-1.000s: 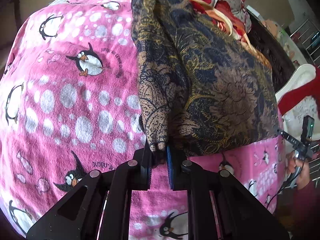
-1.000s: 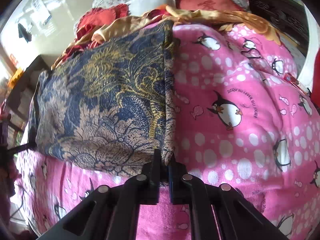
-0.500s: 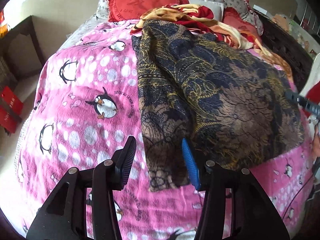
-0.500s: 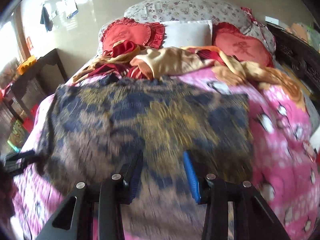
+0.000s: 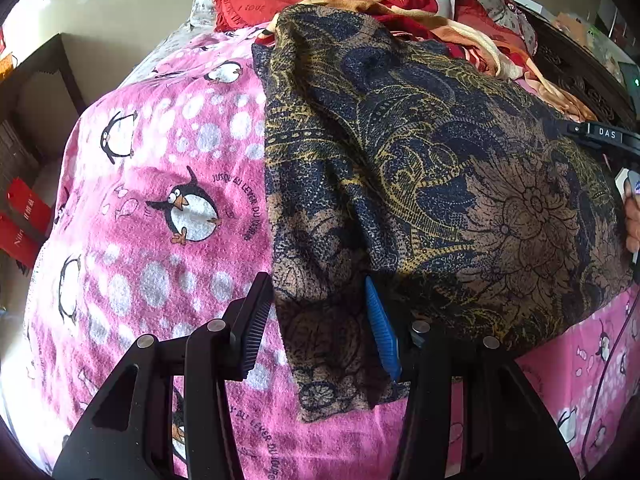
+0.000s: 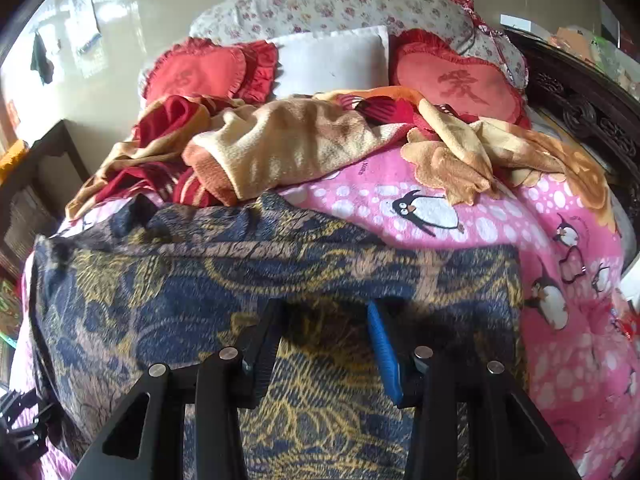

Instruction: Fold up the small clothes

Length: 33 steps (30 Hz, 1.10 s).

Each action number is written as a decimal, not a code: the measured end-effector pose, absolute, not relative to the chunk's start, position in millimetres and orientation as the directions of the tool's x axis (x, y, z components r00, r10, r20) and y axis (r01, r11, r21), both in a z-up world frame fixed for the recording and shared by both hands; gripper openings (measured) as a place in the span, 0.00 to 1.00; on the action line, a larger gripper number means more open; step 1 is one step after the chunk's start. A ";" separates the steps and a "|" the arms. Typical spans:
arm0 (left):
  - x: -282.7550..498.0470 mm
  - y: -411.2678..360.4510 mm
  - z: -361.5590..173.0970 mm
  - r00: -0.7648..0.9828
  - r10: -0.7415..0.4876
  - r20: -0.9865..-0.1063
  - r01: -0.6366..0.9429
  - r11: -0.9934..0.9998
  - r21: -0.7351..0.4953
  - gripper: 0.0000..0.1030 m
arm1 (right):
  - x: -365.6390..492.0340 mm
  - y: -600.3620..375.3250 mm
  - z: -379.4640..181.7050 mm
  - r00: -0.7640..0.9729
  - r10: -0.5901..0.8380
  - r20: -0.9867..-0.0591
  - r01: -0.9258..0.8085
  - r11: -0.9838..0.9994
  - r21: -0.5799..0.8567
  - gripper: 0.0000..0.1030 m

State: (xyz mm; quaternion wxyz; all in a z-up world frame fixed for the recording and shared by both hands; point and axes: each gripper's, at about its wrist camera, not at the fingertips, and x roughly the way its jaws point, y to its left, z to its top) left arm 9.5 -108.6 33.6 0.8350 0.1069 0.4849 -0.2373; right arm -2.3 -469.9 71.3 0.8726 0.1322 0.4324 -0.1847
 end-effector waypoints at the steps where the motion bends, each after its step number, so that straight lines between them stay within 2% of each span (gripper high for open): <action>1: 9.4 -108.3 33.5 0.418 -0.294 -0.860 0.499 0.865 -0.052 0.46 | 0.3 -465.4 75.7 0.547 -0.231 -0.805 0.443 0.896 0.043 0.39; 5: 10.1 -106.6 31.4 0.415 -0.305 -0.857 0.495 0.866 -0.068 0.47 | 6.2 -422.7 99.7 0.611 -0.231 -0.757 0.357 0.934 0.003 0.40; 11: 11.3 -100.8 29.3 0.405 -0.330 -0.853 0.486 0.868 -0.105 0.48 | 38.7 -335.7 109.5 0.658 -0.025 -0.753 0.100 0.993 0.055 0.39; 16: 13.1 -92.3 26.3 0.393 -0.370 -0.842 0.478 0.864 -0.157 0.50 | 75.4 -276.8 104.7 0.660 0.060 -0.749 -0.020 0.998 0.063 0.39; 22: 11.5 -80.0 22.4 0.397 -0.420 -0.816 0.470 0.857 -0.212 0.53 | 125.4 -235.3 94.8 0.628 0.093 -0.773 -0.072 0.996 0.061 0.39; 27: 7.5 -61.6 18.6 0.394 -0.487 -0.779 0.472 0.835 -0.283 0.58 | 157.0 -221.5 65.8 0.558 0.020 -0.830 -0.048 0.999 -0.008 0.39; 31: 6.0 -43.4 13.5 0.387 -0.547 -0.743 0.463 0.812 -0.356 0.58 | 155.1 -231.1 72.9 0.553 0.051 -0.831 -0.020 0.999 0.049 0.40; 33: 5.5 -38.0 11.9 0.384 -0.560 -0.734 0.460 0.805 -0.373 0.58 | 149.3 -233.2 85.0 0.564 0.080 -0.822 -0.014 0.996 0.087 0.44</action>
